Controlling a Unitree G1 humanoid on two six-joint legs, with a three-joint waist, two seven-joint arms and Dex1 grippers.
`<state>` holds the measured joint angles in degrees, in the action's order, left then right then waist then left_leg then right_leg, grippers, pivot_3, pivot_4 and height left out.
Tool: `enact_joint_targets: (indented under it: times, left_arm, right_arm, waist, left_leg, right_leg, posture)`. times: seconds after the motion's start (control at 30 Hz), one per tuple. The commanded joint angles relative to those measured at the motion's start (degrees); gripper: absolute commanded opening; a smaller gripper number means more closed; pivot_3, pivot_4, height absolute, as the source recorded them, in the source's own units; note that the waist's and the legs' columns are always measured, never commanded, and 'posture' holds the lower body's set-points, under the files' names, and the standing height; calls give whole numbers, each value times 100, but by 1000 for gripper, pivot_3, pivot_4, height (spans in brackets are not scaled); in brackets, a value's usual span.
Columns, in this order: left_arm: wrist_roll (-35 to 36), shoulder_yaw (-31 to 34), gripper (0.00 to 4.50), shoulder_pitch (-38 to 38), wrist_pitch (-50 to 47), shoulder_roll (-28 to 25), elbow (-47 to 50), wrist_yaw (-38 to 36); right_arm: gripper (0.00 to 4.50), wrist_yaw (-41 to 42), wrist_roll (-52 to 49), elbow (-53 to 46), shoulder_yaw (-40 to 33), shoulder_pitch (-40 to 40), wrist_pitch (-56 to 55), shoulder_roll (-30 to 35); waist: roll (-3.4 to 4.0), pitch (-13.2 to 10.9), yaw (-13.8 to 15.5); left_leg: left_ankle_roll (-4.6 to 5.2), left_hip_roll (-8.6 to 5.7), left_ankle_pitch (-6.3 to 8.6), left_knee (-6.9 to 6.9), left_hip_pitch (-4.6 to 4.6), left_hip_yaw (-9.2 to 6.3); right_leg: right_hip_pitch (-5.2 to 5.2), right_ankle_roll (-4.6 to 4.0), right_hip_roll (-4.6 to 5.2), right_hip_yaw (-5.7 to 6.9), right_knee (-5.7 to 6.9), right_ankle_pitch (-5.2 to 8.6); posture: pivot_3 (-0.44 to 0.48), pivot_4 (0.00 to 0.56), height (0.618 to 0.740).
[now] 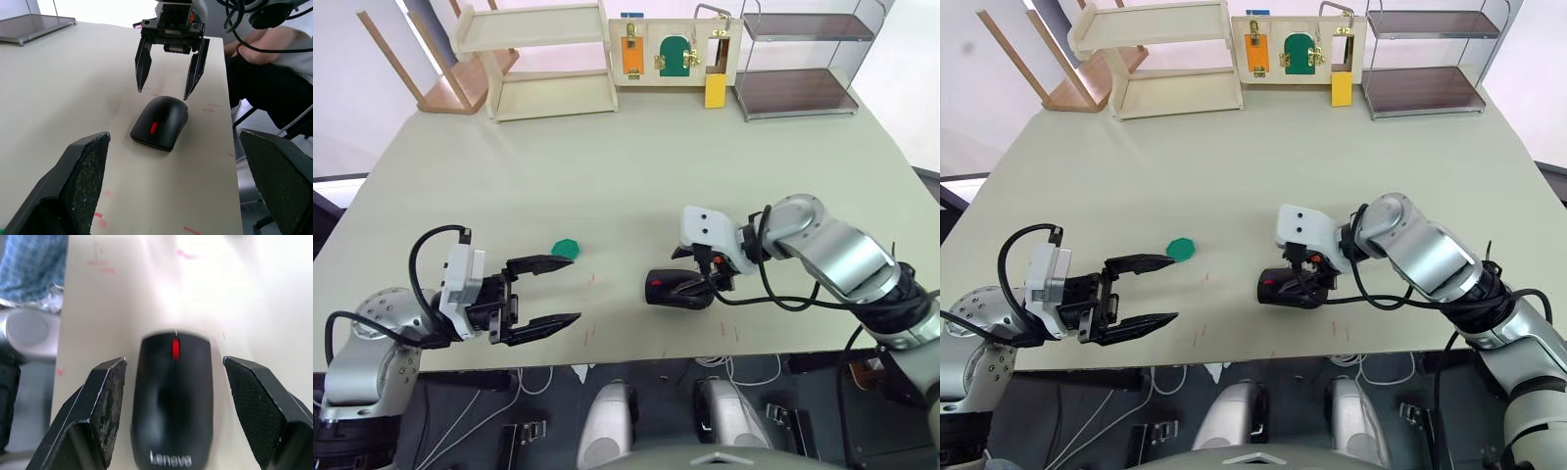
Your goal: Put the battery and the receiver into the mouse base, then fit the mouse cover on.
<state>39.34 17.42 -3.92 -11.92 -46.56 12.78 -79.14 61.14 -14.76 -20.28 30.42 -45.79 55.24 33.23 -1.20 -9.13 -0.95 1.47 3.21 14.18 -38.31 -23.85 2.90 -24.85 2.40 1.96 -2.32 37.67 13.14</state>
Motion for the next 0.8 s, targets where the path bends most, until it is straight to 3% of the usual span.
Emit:
enact_joint_targets:
  times: [0.03, 0.13, 0.8]
  left_arm:
    - [13, 123, 4500, -24, 53, -77, 110, -24]
    - [18, 138, 4500, -44, 55, -81, 127, -13]
    - [7, 172, 4500, -27, 67, -106, 95, 4]
  right_arm:
    - [2059, -173, -18, -54, -107, 50, -157, -115]
    - [1023, -307, 83, 11, -8, 46, -211, -202]
    - [1023, -932, 433, 342, 469, -88, 93, -788]
  waist:
    - [1, -1, 3]
    - [0, -1, 0]
    - [0, -1, -3]
  left_leg:
    - [0, 0, 0, 0, 0, 0]
    - [0, -1, 0, -1, 0, 1]
    - [0, 0, 0, 0, 0, 0]
  right_leg:
    - [0, 0, 1, 0, 0, 0]
    - [0, 0, 1, 0, 1, 0]
    - [-1, -1, 0, 1, 3, 0]
  posture:
    - [0, 150, 740]
    - [0, 150, 740]
    - [0, 150, 740]
